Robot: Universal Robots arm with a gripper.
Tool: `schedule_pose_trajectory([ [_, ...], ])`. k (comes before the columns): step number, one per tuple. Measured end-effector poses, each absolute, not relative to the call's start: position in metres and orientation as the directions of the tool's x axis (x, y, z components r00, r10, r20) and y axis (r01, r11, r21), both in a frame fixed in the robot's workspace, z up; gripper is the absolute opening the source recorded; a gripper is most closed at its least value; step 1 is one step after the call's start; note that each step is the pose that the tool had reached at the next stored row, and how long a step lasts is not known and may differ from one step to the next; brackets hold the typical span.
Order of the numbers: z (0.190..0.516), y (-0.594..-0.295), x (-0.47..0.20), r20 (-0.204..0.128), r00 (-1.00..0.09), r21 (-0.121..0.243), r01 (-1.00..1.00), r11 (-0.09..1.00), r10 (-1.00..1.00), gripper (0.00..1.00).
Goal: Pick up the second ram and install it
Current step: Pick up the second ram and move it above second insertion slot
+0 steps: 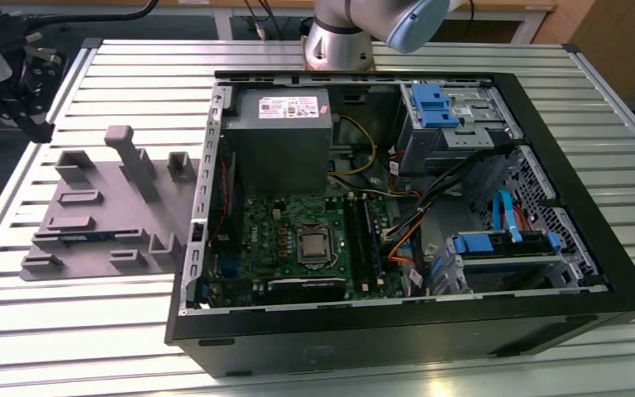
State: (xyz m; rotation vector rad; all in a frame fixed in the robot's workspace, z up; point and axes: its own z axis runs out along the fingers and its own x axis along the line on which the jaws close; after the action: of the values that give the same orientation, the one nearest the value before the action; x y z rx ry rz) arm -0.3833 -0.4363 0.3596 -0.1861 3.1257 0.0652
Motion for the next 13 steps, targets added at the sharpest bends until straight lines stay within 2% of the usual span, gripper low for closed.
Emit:
schedule_pose_trajectory([
  [13,0.3571,-0.4364,-0.3849,-0.011,-0.961,0.04,-0.276,0.96,-0.275,0.11],
])
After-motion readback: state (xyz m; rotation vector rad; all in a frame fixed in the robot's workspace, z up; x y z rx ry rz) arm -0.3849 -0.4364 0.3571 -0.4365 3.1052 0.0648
